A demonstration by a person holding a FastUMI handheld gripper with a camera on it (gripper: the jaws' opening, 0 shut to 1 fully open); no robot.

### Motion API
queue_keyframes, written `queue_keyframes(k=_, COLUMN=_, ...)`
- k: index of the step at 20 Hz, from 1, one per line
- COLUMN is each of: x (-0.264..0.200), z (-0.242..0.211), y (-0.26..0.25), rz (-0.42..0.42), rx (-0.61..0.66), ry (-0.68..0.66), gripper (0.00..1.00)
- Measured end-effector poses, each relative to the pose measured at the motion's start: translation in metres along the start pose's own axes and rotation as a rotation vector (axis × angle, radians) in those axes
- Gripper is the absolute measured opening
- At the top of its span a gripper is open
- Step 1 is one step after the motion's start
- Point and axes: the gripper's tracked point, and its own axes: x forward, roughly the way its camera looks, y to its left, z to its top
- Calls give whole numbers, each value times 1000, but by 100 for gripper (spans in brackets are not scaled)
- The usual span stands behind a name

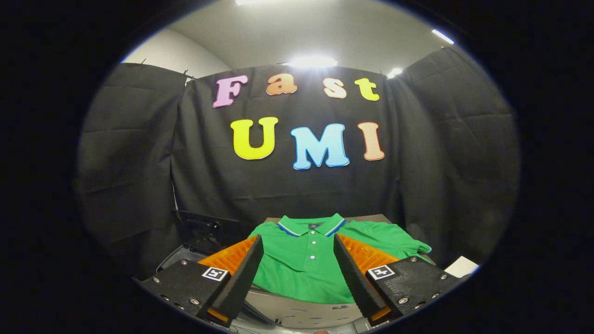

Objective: Put the clothes into the washing machine and then close the washing machine lid.

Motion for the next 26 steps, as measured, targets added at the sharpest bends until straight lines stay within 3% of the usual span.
queue_keyframes(k=13, x=105, z=-44, y=-29, rz=-68, rx=-13, ry=254, gripper=94)
queue_keyframes(k=26, x=138, z=-84, y=-45, rz=-43, rx=-3, ry=439, gripper=94)
